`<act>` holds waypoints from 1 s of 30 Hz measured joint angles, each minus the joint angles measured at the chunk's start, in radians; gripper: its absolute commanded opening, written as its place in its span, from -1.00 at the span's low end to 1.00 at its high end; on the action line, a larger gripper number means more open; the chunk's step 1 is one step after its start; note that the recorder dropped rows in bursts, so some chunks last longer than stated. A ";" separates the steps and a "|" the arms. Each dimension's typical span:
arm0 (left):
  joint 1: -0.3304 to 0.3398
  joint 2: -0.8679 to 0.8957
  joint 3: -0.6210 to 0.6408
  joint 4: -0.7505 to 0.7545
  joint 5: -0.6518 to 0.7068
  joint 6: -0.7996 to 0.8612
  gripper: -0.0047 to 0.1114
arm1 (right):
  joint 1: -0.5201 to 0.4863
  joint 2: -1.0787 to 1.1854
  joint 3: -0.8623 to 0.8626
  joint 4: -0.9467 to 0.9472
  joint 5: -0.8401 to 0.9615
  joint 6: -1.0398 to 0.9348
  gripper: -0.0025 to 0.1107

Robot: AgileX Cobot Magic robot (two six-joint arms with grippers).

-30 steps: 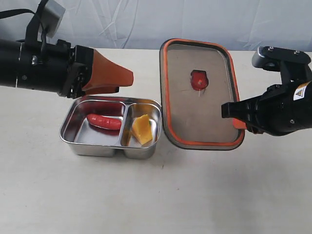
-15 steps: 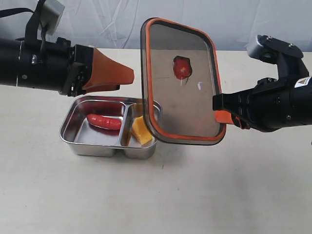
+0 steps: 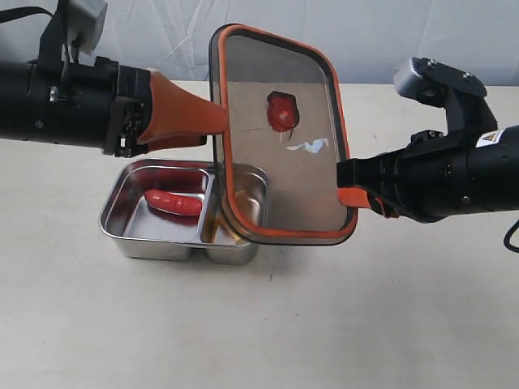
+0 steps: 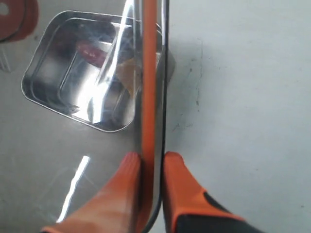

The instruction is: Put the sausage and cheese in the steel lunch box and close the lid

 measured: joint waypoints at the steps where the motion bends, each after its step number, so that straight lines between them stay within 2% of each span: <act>1: 0.000 0.000 0.000 -0.005 0.005 0.003 0.00 | 0.000 0.000 0.000 0.002 0.000 0.000 -0.97; 8: 0.000 0.000 0.000 -0.018 0.009 0.014 0.00 | 0.049 0.000 0.000 0.007 -0.013 -0.006 -0.97; 11: 0.000 0.000 0.000 -0.018 0.009 0.017 -0.06 | 0.077 0.000 0.000 0.014 -0.025 -0.008 -0.97; 12: 0.000 0.000 0.000 -0.018 0.009 0.018 -0.13 | 0.083 0.000 0.000 0.016 -0.028 -0.008 -0.97; 14: 0.000 0.000 0.000 -0.016 0.011 0.018 -0.41 | 0.093 0.000 0.000 0.016 -0.033 -0.008 -0.97; 15: 0.000 0.000 0.000 -0.011 0.011 0.018 -0.58 | 0.098 0.000 0.000 0.016 -0.035 -0.008 -0.97; 16: 0.000 0.000 0.000 -0.005 0.011 0.018 -0.90 | 0.101 0.000 0.000 0.016 -0.037 -0.008 -0.97; 21: 0.000 0.000 0.000 0.019 -0.013 0.014 -0.91 | 0.101 0.000 0.000 0.015 -0.049 -0.014 -0.97; 23: 0.000 0.000 0.000 0.024 -0.022 0.014 -0.91 | 0.101 0.000 0.000 0.015 -0.052 -0.017 -0.86; 25: 0.000 0.000 0.000 0.027 -0.035 0.014 -0.91 | 0.101 0.000 0.000 0.009 -0.058 -0.027 -0.49; 27: 0.000 0.000 0.000 0.033 -0.047 0.018 -0.91 | 0.102 -0.011 0.000 0.009 -0.063 -0.033 -0.25; 30: 0.000 0.000 0.000 0.044 -0.070 0.026 -0.91 | 0.102 -0.019 0.000 0.009 -0.078 -0.033 -0.23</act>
